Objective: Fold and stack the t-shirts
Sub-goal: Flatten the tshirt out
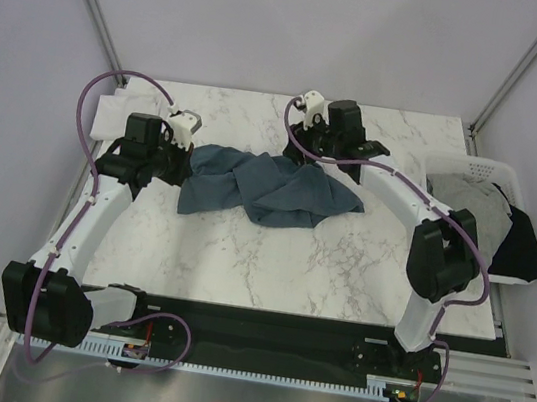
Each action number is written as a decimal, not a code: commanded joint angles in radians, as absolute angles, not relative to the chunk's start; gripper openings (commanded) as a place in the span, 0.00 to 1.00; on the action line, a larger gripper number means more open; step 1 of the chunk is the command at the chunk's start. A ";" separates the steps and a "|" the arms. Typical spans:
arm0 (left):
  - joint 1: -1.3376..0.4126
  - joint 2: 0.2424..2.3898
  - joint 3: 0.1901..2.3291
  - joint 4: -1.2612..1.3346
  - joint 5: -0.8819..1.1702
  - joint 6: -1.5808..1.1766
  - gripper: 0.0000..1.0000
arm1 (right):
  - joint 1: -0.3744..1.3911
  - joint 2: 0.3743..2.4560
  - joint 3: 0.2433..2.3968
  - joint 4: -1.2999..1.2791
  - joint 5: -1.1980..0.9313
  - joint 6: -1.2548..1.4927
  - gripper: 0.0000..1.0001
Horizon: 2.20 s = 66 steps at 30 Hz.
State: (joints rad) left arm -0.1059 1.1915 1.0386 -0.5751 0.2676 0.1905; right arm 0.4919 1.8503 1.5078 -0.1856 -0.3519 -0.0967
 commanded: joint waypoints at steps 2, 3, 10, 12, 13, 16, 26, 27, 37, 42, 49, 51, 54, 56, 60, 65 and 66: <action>-0.097 1.178 1.042 -0.561 0.281 0.181 0.04 | 0.489 1.922 1.636 -0.366 -0.400 -0.287 0.58; -0.097 1.177 1.042 -0.561 0.282 0.181 0.04 | 0.492 1.945 1.690 -0.455 -0.406 -0.308 0.58; -0.092 1.175 1.039 -0.560 0.284 0.179 0.08 | 0.615 1.942 1.620 -0.526 -0.263 -0.552 0.54; -0.089 1.175 1.037 -0.561 0.287 0.178 0.08 | 0.668 1.933 1.585 -0.525 -0.207 -0.623 0.54; -0.087 1.175 1.035 -0.560 0.290 0.176 0.08 | 0.682 1.930 1.575 -0.523 -0.204 -0.639 0.52; -0.084 1.173 1.032 -0.558 0.295 0.175 0.08 | 0.725 1.911 1.543 -0.522 -0.247 -0.669 0.52; -0.075 1.163 1.020 -0.557 0.305 0.173 0.11 | 0.857 1.988 1.583 -0.518 -0.094 -0.747 0.53; -0.074 1.158 1.019 -0.554 0.307 0.173 0.11 | 0.861 1.996 1.601 -0.523 -0.089 -0.749 0.53; -0.058 1.143 1.012 -0.554 0.316 0.170 0.11 | 0.867 2.118 1.756 -0.581 -0.057 -0.782 0.53; -0.054 1.144 1.006 -0.554 0.322 0.169 0.11 | 0.871 2.146 1.813 -0.618 -0.060 -0.778 0.53; -0.048 1.147 1.009 -0.552 0.334 0.166 0.12 | 0.874 2.137 1.770 -0.641 -0.043 -0.785 0.53; -0.046 1.150 1.011 -0.551 0.334 0.166 0.12 | 0.873 2.135 1.749 -0.647 -0.035 -0.792 0.52; -0.043 1.154 1.009 -0.548 0.341 0.164 0.12 | 0.873 2.138 1.730 -0.647 -0.021 -0.796 0.52; -0.041 1.154 1.008 -0.548 0.344 0.163 0.12 | 0.874 2.143 1.729 -0.646 -0.020 -0.795 0.52; -0.037 1.149 1.005 -0.548 0.347 0.163 0.12 | 0.873 2.161 1.744 -0.647 -0.023 -0.792 0.51; -0.032 1.143 1.000 -0.548 0.350 0.163 0.12 | 0.874 2.177 1.773 -0.647 -0.028 -0.785 0.48; -0.031 1.143 1.000 -0.548 0.353 0.160 0.12 | 0.873 2.181 1.775 -0.649 -0.031 -0.784 0.48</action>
